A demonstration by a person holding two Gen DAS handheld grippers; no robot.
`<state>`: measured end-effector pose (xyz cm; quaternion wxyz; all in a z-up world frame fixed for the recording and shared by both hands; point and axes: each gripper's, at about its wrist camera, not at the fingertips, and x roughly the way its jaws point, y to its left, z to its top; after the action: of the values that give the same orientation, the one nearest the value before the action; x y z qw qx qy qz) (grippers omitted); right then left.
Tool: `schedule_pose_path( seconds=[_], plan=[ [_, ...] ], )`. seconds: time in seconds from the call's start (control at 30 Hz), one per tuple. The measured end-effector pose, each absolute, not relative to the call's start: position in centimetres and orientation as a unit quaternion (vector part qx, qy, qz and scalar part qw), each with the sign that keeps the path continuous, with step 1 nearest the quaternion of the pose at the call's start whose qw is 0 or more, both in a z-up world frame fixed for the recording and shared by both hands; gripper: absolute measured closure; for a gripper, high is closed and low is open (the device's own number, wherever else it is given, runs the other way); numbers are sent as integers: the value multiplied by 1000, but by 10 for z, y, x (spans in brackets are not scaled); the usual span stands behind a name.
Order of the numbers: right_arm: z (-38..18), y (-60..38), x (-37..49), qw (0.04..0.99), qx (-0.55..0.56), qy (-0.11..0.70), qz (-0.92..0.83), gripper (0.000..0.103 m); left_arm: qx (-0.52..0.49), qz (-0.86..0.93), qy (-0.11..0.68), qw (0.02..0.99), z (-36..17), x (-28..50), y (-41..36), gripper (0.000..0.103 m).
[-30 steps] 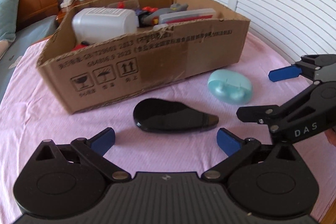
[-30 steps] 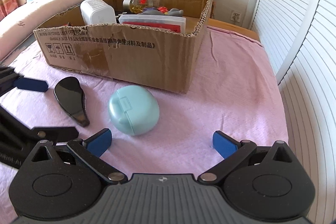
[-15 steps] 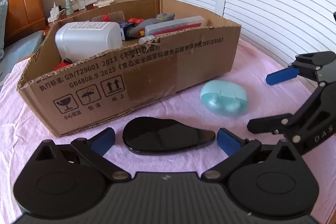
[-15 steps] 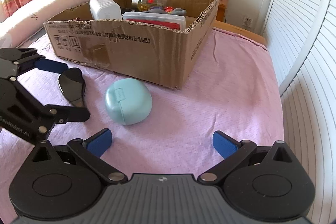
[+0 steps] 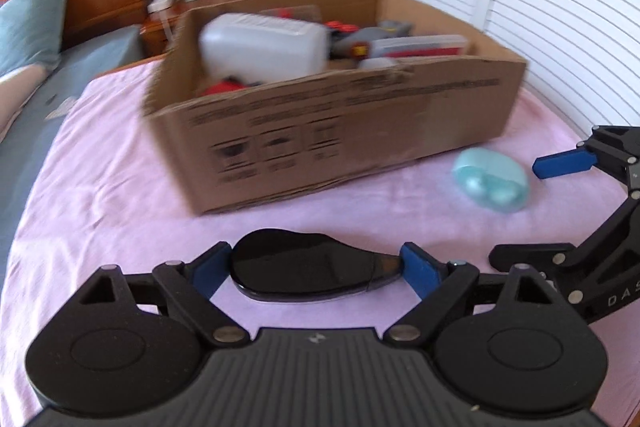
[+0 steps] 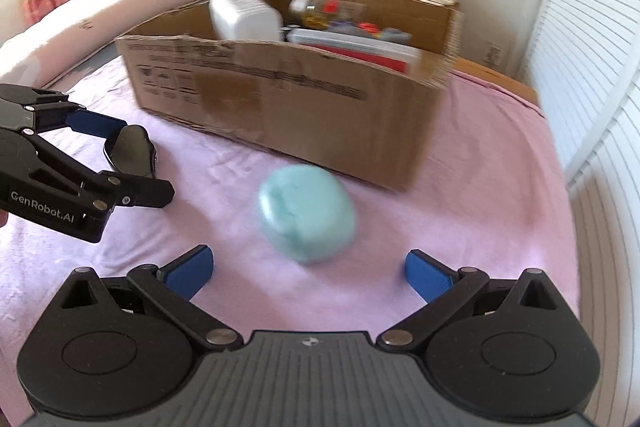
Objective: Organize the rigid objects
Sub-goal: 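Close the right gripper on the teal round case while the left gripper holds the black oval, then carry the black oval and teal case into the box and open both grippers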
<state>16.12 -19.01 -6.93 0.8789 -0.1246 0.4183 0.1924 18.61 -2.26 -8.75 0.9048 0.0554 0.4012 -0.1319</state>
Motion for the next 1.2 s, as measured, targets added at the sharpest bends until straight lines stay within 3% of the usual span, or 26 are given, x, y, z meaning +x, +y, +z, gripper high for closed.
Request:
schedule_pose_path(
  seconds=[0.6, 1.0, 1.2],
  plan=[
    [-68, -155, 168, 860, -144, 436, 223, 1, 44, -118, 398, 909, -88, 176, -1, 13],
    [-58, -160, 179, 864, -145, 430, 217, 44, 45, -122, 399, 907, -87, 176, 0, 13],
    [-56, -156, 177, 863, -151, 437, 203, 45, 59, -145, 411, 898, -81, 175, 0, 13]
  ],
)
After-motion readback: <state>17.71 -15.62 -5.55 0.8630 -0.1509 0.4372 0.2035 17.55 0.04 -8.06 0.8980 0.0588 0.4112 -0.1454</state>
